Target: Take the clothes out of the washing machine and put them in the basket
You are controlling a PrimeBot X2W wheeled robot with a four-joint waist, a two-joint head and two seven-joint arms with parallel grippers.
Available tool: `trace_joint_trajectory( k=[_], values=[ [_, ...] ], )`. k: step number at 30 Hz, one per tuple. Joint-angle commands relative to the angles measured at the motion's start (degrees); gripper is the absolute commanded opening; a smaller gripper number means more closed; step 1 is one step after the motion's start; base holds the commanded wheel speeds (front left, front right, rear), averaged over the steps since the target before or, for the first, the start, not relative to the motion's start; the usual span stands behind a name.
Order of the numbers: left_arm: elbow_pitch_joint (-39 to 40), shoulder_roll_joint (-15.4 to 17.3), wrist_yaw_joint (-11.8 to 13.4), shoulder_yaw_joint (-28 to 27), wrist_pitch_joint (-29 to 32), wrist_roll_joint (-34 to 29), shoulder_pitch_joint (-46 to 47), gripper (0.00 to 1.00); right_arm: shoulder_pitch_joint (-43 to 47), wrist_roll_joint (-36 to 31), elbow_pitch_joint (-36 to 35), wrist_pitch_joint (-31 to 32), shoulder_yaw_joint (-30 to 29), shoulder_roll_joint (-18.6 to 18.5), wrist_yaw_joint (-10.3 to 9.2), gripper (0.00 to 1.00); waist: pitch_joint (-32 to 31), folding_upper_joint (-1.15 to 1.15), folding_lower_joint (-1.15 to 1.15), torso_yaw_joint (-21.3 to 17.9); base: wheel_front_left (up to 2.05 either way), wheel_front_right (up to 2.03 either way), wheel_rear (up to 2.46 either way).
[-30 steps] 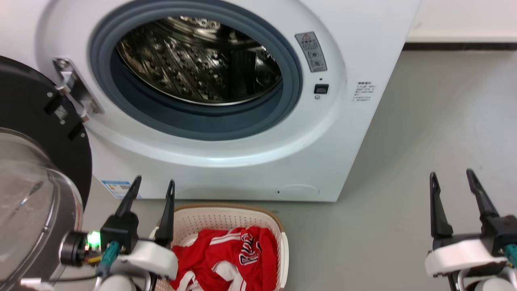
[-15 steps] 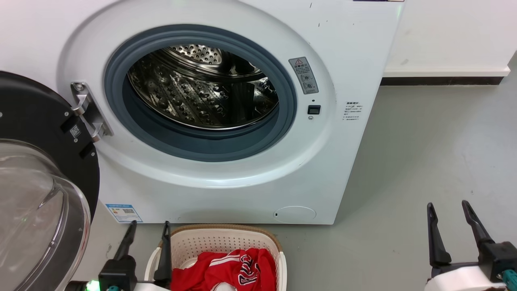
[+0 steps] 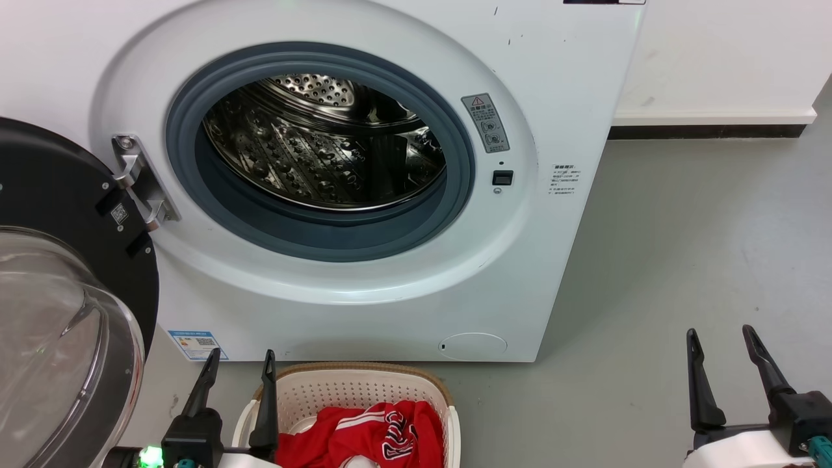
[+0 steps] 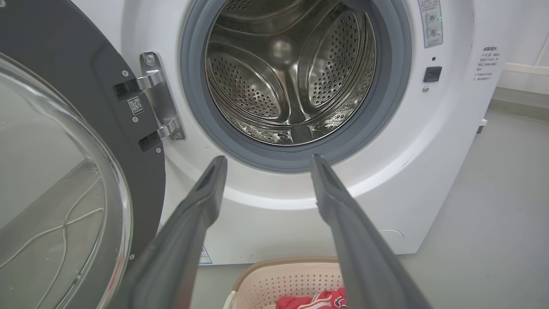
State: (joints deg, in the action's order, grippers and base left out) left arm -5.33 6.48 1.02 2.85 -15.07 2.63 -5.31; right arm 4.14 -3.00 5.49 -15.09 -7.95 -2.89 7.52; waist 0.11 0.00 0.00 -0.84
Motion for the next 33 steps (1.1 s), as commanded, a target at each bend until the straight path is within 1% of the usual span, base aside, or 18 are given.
trace_joint_trajectory(
  k=[1, 14, 15, 19, 23, 33],
  values=[
    [0.09, -0.29, -0.17, -0.33, -0.15, -0.51, -0.18, 1.00, -0.02, -0.14, -0.24, -0.11, 0.04, 0.03, -0.06, 1.00, 0.04, 0.00, 0.00, 0.00, 0.00, 0.00, 0.00],
    [-0.84, -0.83, -1.04, -1.05, -0.15, -1.26, 0.07, 1.00, -0.24, -0.06, -0.18, -0.11, 0.32, 0.03, -0.06, 1.00, -0.09, 0.00, 0.00, -0.14, 0.00, 0.00, 0.00],
    [-0.86, -0.74, -0.99, -1.02, 0.00, -0.96, 0.00, 0.00, -0.04, 0.00, 0.03, 0.00, 0.24, 0.01, 0.00, 0.00, -0.10, 0.00, 0.00, -0.14, 0.00, 0.00, 0.00],
    [-2.92, -1.20, -1.04, -1.10, 0.43, -0.47, -0.47, 0.00, 0.12, 0.40, 2.17, 0.40, 0.12, 0.24, 0.00, 0.00, -0.10, 0.00, 0.00, -0.14, 0.00, 0.00, 0.00],
    [-3.62, -1.33, -1.46, -1.91, 1.93, 4.53, 0.56, 0.00, -1.11, 5.54, 3.19, 2.18, -0.46, 0.22, 0.00, 0.00, -0.10, 0.00, 0.00, -0.11, 0.00, 0.00, 0.00],
    [-4.07, -1.64, -2.44, -2.78, 4.48, 16.31, 1.97, 0.00, -2.05, 18.15, 3.43, 4.51, 0.24, 0.18, -0.01, 0.00, -0.08, 0.00, 0.00, -0.03, 0.00, 0.00, 0.00]
  ],
)
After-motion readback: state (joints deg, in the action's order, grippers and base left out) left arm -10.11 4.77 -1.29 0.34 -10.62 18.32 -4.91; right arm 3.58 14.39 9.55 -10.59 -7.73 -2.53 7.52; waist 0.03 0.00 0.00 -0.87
